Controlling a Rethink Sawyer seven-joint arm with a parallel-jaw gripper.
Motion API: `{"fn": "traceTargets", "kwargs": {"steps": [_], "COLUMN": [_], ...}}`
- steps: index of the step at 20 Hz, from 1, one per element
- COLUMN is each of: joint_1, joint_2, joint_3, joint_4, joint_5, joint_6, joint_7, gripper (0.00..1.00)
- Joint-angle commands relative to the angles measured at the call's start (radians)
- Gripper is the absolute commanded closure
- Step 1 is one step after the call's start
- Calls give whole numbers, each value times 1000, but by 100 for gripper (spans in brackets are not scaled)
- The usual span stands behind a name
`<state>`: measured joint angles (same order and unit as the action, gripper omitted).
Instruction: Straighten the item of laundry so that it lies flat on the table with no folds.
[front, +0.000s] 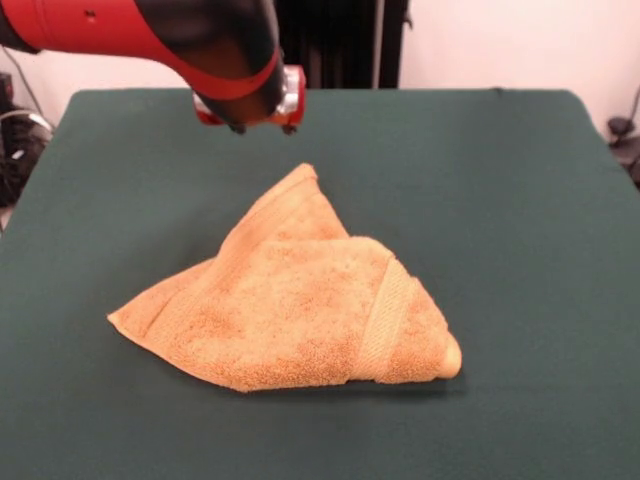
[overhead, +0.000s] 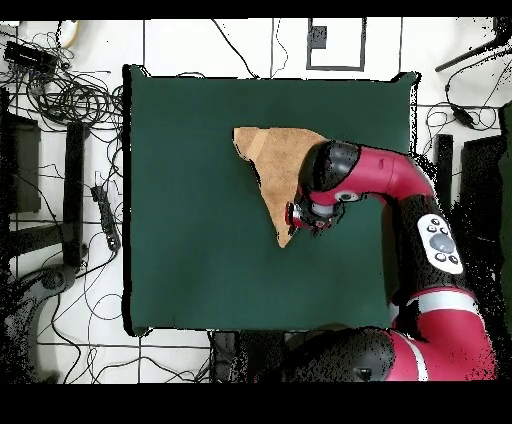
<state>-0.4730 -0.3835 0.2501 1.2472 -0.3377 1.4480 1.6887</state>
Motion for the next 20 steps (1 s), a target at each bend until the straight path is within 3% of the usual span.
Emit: {"fn": "traceTargets", "kwargs": {"steps": [1, 9, 14, 20], "joint_1": [56, 108, 162, 191], "joint_2": [34, 257, 356, 427], "joint_3": [171, 259, 282, 269], "joint_4": [-223, -624, -756, -780], "joint_5": [22, 14, -16, -32], "joint_6": [199, 319, 288, 151], "joint_7": [-198, -169, -119, -94], "gripper": [0, 0, 0, 0]}}
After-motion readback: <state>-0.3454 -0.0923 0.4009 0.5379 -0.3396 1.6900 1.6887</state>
